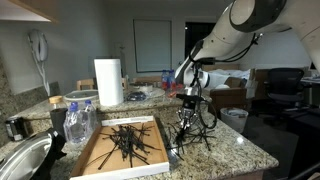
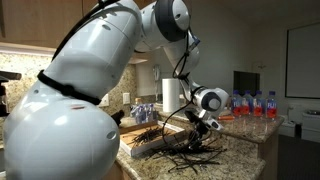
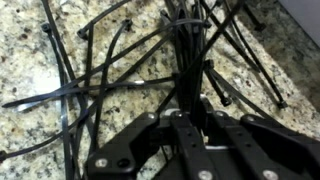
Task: Pick up some of the black cables from the counter and put them in the box
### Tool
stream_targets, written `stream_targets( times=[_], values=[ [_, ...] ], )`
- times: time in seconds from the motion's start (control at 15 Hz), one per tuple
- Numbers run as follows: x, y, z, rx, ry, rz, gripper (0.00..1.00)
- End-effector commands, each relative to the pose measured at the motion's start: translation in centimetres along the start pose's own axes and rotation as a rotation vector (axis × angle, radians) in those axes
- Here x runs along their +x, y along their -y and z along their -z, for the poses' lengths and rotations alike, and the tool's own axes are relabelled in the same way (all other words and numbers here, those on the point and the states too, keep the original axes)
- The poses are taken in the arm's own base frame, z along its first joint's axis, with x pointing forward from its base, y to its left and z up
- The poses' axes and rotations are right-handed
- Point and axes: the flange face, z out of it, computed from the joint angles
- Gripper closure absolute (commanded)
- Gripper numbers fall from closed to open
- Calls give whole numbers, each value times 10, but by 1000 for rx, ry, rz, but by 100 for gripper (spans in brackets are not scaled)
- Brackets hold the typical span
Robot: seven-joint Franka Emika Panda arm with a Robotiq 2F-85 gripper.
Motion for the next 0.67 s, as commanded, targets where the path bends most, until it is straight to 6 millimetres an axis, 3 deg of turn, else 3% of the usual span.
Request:
stream_targets(
  times=[0.0, 0.2, 0.27, 0.6],
  values=[
    [10, -3, -14, 10, 35, -10, 58],
    [11, -2, -15, 8, 41, -10, 40],
    [11, -1, -16, 6, 42, -11, 75],
    [14, 0, -15, 2, 57, -18, 93]
  ],
)
